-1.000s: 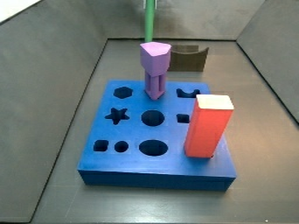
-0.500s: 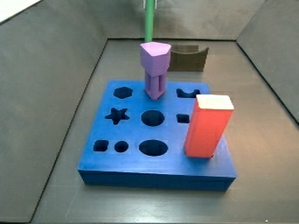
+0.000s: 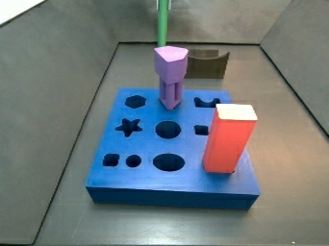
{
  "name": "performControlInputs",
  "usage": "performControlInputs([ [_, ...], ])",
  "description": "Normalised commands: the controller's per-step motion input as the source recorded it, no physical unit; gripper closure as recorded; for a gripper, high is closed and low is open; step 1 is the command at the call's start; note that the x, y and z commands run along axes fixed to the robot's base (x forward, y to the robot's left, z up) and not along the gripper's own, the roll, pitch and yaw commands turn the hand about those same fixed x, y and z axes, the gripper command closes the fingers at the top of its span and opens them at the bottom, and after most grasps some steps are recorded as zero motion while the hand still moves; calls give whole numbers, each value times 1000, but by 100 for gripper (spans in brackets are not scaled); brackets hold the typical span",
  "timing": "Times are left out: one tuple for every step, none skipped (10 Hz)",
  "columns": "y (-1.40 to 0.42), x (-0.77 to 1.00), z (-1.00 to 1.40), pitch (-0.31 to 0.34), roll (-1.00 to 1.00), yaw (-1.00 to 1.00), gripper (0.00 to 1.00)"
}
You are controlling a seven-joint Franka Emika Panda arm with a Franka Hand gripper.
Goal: Pick up the oval object. Move up. Move to above the board. Insert the oval object.
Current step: Pick up the oval object, then move up, then move to above the board.
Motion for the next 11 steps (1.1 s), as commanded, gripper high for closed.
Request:
performControlInputs([
  [0, 0, 0, 0, 0, 0, 100],
  [0, 0, 0, 0, 0, 0, 100],
  [0, 0, 0, 0, 0, 0, 100],
  [0, 0, 833, 0, 0, 0, 100],
  [-14, -72, 766, 35, -12, 27, 100],
  [-14, -89, 697, 48, -2, 26, 100],
  [-20, -56, 479, 68, 40, 16, 100],
  [-17, -42, 379, 74, 57, 18, 100],
  [-15, -24, 178, 90, 71, 23, 100],
  [148, -314, 1000, -255, -274, 30, 100],
  [145, -317, 1000, -252, -286, 18, 100],
])
